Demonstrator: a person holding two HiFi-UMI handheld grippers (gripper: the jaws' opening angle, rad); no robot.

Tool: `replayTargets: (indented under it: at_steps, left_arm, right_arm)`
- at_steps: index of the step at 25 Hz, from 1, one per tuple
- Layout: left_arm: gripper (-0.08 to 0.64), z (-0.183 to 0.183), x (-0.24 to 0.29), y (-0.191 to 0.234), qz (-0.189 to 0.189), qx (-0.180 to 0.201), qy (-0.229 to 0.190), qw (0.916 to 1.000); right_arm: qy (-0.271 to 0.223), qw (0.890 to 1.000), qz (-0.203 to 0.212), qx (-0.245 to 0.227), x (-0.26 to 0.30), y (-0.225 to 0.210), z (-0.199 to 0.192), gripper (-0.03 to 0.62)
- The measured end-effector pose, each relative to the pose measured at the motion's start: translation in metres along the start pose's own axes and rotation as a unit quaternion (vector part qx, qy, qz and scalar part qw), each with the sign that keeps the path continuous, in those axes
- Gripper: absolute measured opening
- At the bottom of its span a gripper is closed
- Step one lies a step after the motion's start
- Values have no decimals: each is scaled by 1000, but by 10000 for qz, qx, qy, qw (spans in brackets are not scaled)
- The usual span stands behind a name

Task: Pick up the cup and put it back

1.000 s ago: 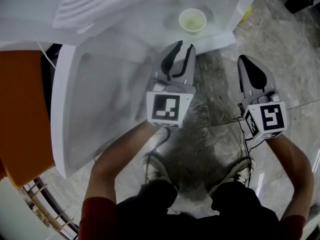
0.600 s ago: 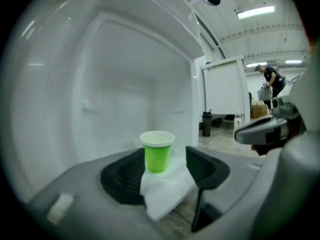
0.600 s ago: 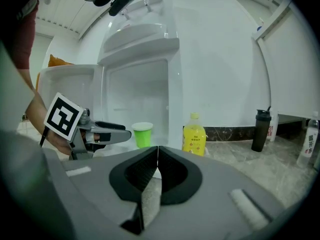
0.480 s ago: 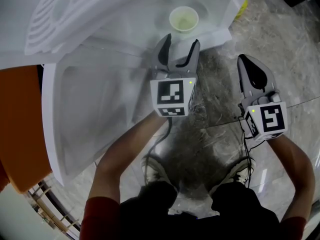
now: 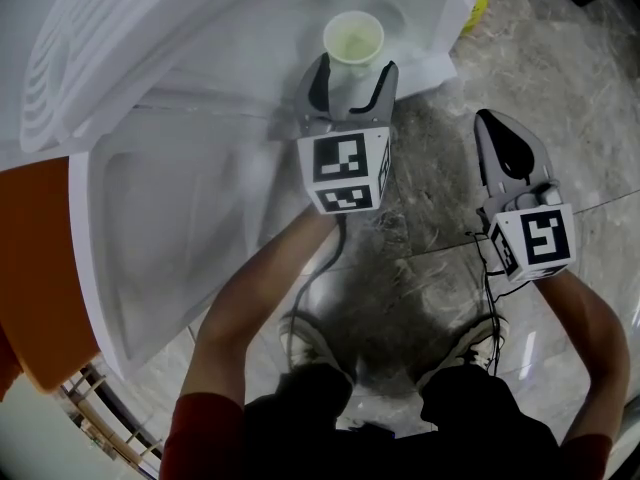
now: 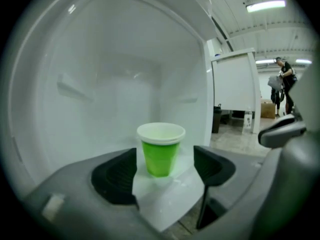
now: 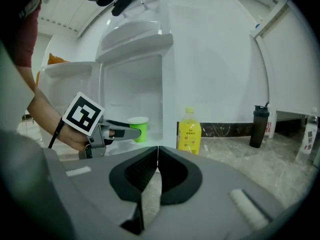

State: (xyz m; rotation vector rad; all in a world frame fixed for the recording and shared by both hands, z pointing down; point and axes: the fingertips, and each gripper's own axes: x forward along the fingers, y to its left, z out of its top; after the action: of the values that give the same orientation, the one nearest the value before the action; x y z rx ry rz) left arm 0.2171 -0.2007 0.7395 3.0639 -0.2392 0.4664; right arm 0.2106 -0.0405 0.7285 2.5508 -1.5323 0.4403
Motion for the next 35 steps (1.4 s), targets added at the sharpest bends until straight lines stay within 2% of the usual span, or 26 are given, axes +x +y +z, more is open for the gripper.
replayTargets:
  at_steps: [10,15,19,24,35]
  left_arm:
    - [357,2,16,6,97,-35,13,9999]
    - [356,3,22,9,182,-9,5,9998]
    - [354,4,25,12,215,25,13,9998]
    - [298,7,26,13,201,79,-41,9998]
    - [294,9,15,18,176,12,-80,9998]
  right_arm:
    - [109,9999,50,-23,0,2,-12,2]
    - [481,9988,102,21,-5,5,-27,3]
    - [400,9992,74,28,-4,3,-25,2]
    - [245,9997,78,-7,-3,1,-21,2]
    - [284,9996,71,-44,-2,3,-18,2]
